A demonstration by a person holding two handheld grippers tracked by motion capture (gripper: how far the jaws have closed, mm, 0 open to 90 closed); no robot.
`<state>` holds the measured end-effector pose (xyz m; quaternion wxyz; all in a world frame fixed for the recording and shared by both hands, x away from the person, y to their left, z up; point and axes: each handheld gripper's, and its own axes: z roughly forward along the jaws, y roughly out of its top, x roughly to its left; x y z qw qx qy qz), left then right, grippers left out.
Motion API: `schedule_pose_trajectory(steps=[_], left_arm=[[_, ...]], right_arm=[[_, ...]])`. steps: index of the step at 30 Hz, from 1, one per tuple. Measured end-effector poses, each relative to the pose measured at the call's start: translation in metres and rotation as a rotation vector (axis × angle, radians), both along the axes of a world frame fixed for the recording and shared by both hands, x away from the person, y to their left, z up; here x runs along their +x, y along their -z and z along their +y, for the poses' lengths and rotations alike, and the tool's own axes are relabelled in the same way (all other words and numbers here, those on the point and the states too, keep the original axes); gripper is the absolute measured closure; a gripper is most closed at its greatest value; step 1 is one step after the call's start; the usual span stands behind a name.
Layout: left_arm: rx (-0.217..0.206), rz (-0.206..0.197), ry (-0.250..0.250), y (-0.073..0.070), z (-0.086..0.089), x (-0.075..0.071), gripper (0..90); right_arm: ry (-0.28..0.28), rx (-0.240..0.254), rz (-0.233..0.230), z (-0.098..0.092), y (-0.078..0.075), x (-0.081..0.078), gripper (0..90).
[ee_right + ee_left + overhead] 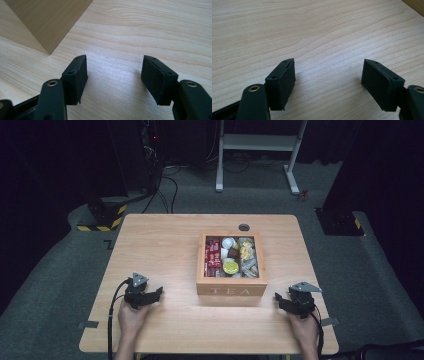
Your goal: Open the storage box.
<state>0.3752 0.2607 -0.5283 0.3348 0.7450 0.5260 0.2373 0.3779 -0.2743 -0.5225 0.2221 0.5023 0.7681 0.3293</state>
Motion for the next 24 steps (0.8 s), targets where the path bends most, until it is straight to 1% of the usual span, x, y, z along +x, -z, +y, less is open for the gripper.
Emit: schedule_pose_trajectory(steps=[18, 23, 24], left_arm=[[0.000, 0.002, 0.003, -0.0001, 0.0001, 0.0001, 26.9], [-0.003, 0.000, 0.002, 0.0001, 0.0001, 0.0002, 26.9], [-0.002, 0.000, 0.002, 0.0001, 0.0001, 0.0001, 26.9]], right_arm=[[0.000, 0.000, 0.000, -0.0002, -0.0001, 0.0002, 38.8], [0.004, 0.001, -0.001, -0.0002, -0.0001, 0.0001, 39.3], [0.013, -0.001, -0.003, 0.0007, -0.0001, 0.0000, 39.5]])
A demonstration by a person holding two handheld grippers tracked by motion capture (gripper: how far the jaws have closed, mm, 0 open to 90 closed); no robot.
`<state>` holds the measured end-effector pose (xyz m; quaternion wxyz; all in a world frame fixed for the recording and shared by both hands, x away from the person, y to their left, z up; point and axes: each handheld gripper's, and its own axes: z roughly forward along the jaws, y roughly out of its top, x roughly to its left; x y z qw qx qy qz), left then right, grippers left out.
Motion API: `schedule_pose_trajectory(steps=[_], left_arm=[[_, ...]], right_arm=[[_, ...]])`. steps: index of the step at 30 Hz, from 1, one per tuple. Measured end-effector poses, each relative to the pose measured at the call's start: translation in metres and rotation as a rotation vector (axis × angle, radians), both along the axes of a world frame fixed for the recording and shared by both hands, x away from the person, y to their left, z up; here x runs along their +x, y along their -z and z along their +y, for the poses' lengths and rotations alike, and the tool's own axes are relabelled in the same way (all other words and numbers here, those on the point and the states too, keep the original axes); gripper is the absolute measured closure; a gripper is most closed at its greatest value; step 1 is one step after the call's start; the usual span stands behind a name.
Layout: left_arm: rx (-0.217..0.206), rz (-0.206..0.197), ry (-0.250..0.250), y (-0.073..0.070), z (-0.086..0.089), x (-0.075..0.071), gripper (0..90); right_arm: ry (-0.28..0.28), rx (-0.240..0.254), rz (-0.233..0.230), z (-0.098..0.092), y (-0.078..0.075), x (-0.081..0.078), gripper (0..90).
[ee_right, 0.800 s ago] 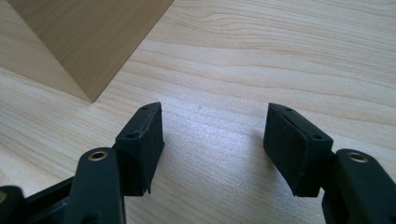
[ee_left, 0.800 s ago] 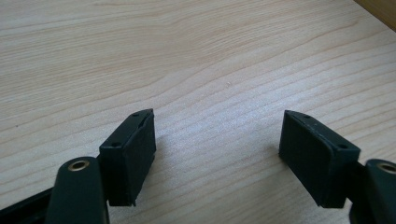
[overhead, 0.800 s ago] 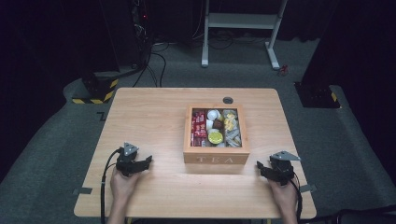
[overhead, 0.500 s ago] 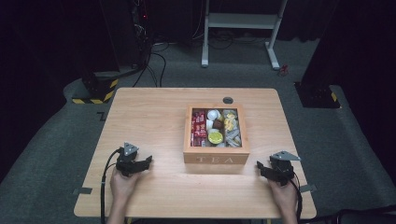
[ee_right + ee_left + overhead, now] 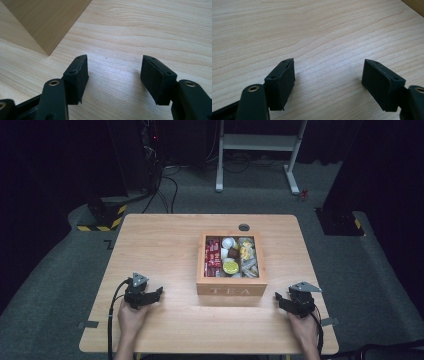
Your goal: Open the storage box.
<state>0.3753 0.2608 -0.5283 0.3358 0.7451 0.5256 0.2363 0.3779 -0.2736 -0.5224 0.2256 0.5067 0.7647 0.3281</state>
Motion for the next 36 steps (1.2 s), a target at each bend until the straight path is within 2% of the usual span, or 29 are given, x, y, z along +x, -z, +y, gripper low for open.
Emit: schedule_pose_trajectory(steps=[2, 3, 5, 10, 21, 26, 36], left_arm=[[0.002, 0.000, 0.002, 0.000, 0.000, 0.000, 26.9], [0.003, 0.002, 0.003, 0.000, 0.000, 0.000, 26.9], [0.002, 0.000, 0.002, 0.000, 0.000, 0.000, 27.0], [0.003, 0.000, 0.003, 0.000, 0.000, 0.000, 26.9], [0.002, 0.000, 0.002, 0.000, 0.000, 0.000, 27.0], [0.002, 0.000, 0.003, 0.000, 0.000, 0.000, 26.9], [0.003, 0.000, 0.003, 0.000, 0.000, 0.000, 26.9]], right_arm=[[0.005, 0.000, 0.001, 0.000, 0.000, 0.000, 39.8], [0.006, -0.001, -0.005, 0.000, 0.000, -0.001, 46.0], [0.012, -0.002, -0.011, 0.000, 0.000, -0.001, 50.3], [-0.005, -0.003, -0.014, 0.002, -0.001, -0.004, 56.8], [-0.088, 0.042, -0.021, 0.009, -0.002, -0.014, 61.8], [-0.082, 0.056, -0.006, 0.012, -0.002, -0.018, 63.8], [-0.134, 0.086, -0.008, 0.020, -0.006, -0.029, 70.0]])
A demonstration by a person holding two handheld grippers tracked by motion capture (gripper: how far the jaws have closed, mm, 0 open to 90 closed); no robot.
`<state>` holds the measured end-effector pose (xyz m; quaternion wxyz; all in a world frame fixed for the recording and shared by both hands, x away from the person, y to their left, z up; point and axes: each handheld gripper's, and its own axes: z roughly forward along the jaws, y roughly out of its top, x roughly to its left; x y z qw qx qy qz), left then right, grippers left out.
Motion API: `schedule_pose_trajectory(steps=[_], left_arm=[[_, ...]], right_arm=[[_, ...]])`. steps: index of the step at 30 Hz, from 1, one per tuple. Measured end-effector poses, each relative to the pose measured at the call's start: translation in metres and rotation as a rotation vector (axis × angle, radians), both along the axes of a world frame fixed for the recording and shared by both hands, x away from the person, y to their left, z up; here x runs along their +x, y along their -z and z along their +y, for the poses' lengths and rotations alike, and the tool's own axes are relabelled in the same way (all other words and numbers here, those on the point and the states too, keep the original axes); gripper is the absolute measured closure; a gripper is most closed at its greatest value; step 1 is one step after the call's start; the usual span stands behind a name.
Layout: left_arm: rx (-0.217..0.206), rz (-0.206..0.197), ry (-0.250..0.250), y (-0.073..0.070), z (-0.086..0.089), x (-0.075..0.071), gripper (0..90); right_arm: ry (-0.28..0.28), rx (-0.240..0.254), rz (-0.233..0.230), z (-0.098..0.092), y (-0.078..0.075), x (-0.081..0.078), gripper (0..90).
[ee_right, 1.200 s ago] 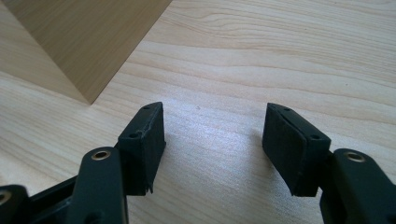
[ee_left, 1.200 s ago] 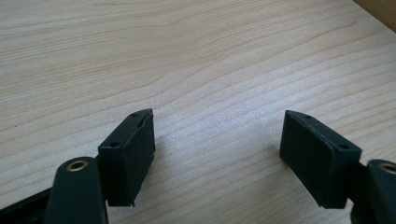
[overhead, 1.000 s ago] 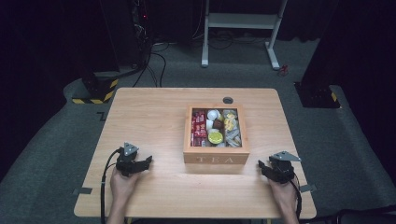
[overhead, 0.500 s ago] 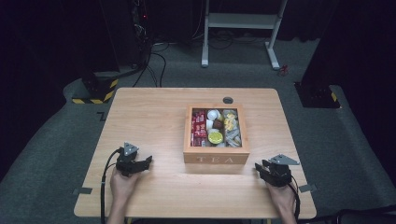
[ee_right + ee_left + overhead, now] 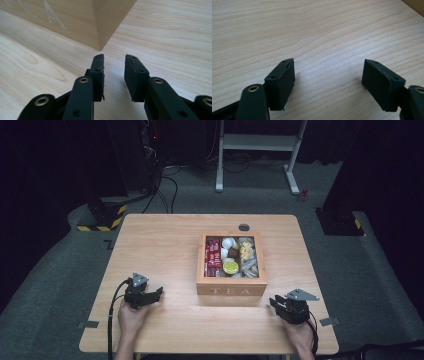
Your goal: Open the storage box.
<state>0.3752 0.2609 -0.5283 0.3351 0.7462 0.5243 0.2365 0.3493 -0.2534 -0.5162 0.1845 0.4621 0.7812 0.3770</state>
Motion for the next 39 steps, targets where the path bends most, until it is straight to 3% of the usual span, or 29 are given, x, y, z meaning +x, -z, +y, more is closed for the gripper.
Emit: schedule_pose_trajectory(steps=[19, 28, 39], left_arm=[[0.000, 0.000, 0.000, 0.000, 0.000, 0.000, 26.9], [-0.001, 0.000, -0.001, 0.000, 0.000, 0.000, 26.9], [0.000, 0.000, 0.000, 0.000, 0.000, 0.000, 26.9]], right_arm=[[-0.139, 0.005, -0.029, 0.028, -0.005, -0.007, 80.4], [-0.164, 0.013, -0.057, 0.040, -0.011, -0.004, 85.2], [-0.173, 0.033, -0.055, 0.050, -0.016, 0.006, 89.8]])
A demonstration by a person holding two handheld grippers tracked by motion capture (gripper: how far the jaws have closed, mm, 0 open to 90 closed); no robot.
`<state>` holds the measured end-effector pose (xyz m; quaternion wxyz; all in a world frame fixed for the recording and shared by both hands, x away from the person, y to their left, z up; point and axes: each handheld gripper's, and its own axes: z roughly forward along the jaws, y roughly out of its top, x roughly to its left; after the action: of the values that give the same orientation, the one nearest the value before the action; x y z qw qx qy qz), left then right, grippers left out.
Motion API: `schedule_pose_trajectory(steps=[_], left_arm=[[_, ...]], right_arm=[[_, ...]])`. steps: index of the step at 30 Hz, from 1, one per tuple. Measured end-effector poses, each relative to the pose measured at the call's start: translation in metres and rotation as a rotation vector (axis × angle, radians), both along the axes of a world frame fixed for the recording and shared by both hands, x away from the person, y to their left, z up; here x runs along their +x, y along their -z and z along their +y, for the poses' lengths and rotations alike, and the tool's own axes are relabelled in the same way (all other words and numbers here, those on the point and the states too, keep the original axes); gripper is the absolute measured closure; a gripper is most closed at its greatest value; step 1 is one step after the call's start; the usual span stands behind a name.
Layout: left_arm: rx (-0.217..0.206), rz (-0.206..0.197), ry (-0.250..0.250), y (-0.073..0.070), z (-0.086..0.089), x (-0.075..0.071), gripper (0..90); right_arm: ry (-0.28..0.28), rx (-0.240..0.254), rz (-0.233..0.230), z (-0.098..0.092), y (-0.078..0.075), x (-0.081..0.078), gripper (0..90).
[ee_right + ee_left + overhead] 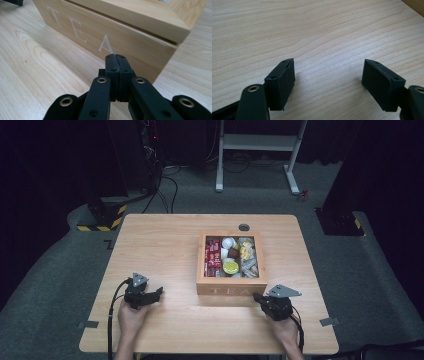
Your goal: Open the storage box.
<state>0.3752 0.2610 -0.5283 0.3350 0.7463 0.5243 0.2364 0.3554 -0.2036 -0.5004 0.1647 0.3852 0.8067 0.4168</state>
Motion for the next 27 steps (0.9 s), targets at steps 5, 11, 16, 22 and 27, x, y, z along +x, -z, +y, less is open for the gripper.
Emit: schedule_pose_trajectory(steps=[5, 11, 16, 22, 27], left_arm=[[0.000, -0.001, -0.001, 0.000, 0.000, 0.000, 26.9], [0.000, 0.000, 0.000, 0.000, 0.000, 0.000, 26.9], [0.000, 0.000, 0.000, 0.000, 0.000, 0.000, 26.9], [0.001, 0.000, 0.000, 0.000, 0.000, 0.000, 26.9], [0.001, 0.002, 0.001, 0.000, 0.000, 0.000, 26.9]], right_arm=[[-0.003, 0.000, -0.002, 0.005, -0.002, 0.004, 90.0], [0.006, 0.009, -0.003, 0.013, -0.005, 0.008, 90.0], [0.008, 0.013, 0.001, 0.017, -0.009, 0.010, 90.0], [0.014, 0.023, 0.009, 0.019, -0.011, 0.011, 90.0], [0.018, 0.051, 0.004, 0.020, -0.015, 0.010, 90.0]])
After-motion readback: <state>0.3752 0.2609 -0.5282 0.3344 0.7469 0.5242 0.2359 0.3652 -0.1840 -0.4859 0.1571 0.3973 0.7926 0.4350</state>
